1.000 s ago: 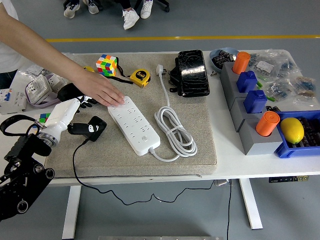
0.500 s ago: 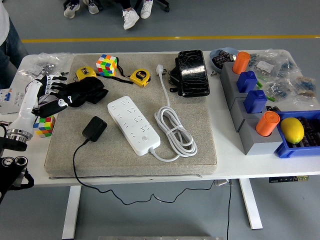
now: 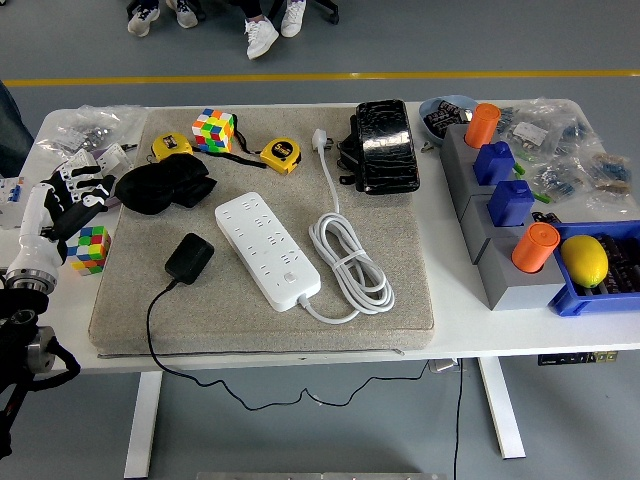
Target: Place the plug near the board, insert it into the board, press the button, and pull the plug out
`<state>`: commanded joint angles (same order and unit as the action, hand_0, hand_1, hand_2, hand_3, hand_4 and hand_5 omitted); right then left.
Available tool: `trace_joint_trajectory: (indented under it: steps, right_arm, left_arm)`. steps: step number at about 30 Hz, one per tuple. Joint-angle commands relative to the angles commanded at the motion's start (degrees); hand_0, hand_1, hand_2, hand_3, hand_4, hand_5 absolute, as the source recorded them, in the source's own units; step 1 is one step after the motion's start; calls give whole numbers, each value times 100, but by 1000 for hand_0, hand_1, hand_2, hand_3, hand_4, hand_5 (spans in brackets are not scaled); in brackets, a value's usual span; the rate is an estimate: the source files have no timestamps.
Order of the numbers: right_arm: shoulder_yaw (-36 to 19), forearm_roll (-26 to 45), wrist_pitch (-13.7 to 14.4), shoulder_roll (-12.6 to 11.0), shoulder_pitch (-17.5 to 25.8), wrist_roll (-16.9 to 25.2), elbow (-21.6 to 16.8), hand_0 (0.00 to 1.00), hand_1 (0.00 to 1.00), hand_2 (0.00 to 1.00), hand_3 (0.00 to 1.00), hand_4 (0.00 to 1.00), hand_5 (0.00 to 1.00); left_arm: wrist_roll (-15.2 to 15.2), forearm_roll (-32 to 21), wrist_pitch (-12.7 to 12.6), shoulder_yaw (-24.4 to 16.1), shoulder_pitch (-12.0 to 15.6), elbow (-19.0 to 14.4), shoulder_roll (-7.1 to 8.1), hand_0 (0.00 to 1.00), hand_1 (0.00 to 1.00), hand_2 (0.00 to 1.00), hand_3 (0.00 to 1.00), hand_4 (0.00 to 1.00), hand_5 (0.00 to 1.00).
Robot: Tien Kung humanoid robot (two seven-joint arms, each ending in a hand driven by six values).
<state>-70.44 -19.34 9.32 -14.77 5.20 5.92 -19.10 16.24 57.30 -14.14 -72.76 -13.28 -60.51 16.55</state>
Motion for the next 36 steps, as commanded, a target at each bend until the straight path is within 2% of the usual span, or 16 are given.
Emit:
trace_joint_trajectory:
  steps: [16,36]
  right_arm:
    - [118,30,-19,35,-120,-23,66,548,614,557,512,856,385]
    - [396,140,-39,11,-235,-38,154,550,614,561,513,857,390]
  left_arm:
    - [-129,62,34,-131,33,-203,72,372,487,526,558,801,309]
    - [-166,73,52,-122,129,-196,177,372,473,526,559,799,316]
